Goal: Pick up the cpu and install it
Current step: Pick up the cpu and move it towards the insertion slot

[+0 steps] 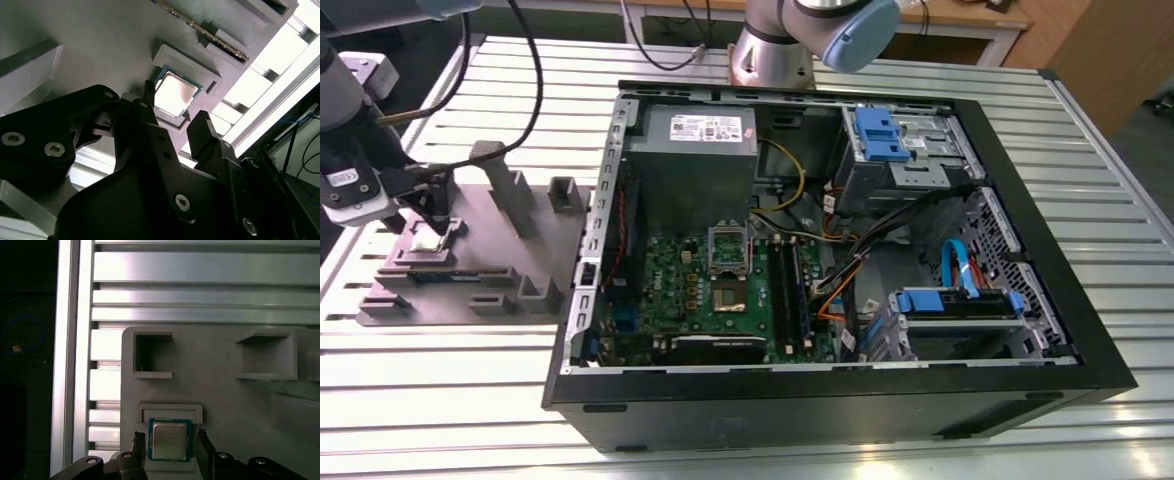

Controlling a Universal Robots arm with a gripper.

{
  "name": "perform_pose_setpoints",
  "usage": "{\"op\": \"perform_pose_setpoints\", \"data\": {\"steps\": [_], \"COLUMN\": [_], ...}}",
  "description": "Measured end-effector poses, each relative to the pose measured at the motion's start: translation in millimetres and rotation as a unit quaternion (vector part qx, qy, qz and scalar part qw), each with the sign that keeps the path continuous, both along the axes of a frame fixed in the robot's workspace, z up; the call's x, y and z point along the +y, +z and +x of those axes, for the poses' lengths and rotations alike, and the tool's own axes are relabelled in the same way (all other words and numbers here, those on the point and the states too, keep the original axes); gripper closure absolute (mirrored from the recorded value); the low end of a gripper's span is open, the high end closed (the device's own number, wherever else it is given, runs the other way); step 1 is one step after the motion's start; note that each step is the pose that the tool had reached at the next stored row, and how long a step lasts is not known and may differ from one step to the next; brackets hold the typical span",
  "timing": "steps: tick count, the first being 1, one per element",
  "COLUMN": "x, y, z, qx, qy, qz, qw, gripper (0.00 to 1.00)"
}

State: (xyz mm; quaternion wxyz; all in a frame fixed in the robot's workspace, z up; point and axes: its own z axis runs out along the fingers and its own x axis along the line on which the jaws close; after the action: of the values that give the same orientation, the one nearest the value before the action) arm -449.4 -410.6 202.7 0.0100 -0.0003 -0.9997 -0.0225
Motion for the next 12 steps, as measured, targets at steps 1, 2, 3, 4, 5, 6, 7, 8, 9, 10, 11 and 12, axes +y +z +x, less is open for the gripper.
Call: {"op": "perform_pose_setpoints", "data": {"steps": [1,2,3,4,5,6,7,8,9,10,11,12], "x": [0.0,0.0,0.0,0.0,0.0,0.0,0.0,0.0,0.0,0.0,0.0,0.0], "y": [-1.8,-3.6,-5.3,-6.6,-7.6,-8.2,-8.6,-9.1,-9.7,-10.4,-11.1,-11.8], "z": [-0.2,-0.3,-0.5,-0.7,-1.1,-1.4,-1.9,-2.1,-2.2,-2.2,-2.3,-2.3], "qx": [-0.0004,-0.0009,-0.0012,-0.0014,-0.0014,-0.0015,-0.0015,-0.0015,-0.0015,-0.0015,-0.0016,-0.0016], "qy": [-0.001,-0.002,-0.003,-0.003,-0.004,-0.004,-0.004,-0.005,-0.005,-0.005,-0.005,-0.005], "qz": [0.0,0.0,0.0,0.0,0.0,0.0,0.0,0.0,0.0,0.0,0.0,0.0], "qw": [1.0,1.0,1.0,0.99999,0.99999,0.99999,0.99999,0.99999,0.99999,0.99999,0.99999,0.99999], "gripper": [0.47,0.47,0.47,0.47,0.47,0.47,0.47,0.47,0.47,0.47,0.47,0.47]}}
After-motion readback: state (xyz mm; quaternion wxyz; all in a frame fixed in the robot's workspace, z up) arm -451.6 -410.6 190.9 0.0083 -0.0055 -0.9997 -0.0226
